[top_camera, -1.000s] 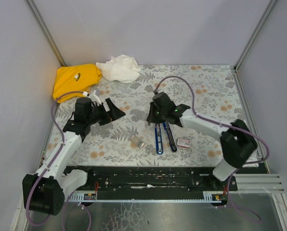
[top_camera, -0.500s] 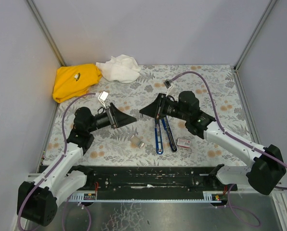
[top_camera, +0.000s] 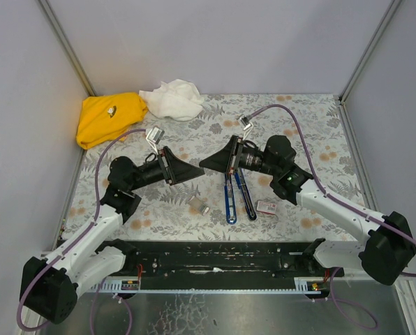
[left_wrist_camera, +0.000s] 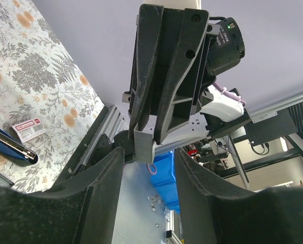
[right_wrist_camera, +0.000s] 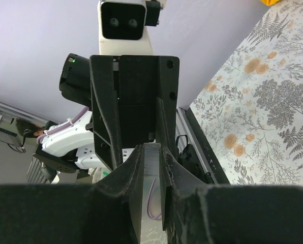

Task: Load the staples into the stapler

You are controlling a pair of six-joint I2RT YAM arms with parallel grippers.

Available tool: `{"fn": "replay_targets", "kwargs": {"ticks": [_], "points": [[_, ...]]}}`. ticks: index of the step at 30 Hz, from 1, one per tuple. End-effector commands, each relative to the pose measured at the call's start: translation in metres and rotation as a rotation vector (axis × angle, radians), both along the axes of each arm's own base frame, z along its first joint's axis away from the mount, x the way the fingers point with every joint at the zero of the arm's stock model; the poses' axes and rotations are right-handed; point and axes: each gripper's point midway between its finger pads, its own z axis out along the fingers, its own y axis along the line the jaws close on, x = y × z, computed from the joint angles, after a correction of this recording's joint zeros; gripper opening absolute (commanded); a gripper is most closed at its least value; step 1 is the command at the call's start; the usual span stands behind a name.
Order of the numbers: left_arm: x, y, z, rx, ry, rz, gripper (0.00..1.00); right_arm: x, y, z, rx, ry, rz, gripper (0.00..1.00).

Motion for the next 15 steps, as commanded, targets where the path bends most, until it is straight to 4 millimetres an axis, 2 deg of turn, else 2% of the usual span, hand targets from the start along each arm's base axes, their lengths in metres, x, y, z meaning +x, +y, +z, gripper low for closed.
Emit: {"fn": "replay_targets", "kwargs": {"ticks": [1, 9, 15], "points": [[-0.0035, -0.0029, 0.0286, -0.065, -0.077, -0.004, 0.41, -0.0153, -0.0049, 0.0338, 0.100, -0.071, 0.054, 0.18], [-0.0060, -0.0044, 0.0347, -0.088, -0.072, -0.011, 0.27, -0.0182, -0.0056, 0.0342, 0.110, -0.065, 0.063, 0.18], [-0.0056, -0.0049, 0.0309, -0.085, -0.059, -0.009, 0.13, -0.0172, -0.0067, 0.0309, 0.107, -0.061, 0.052, 0.19]]}}
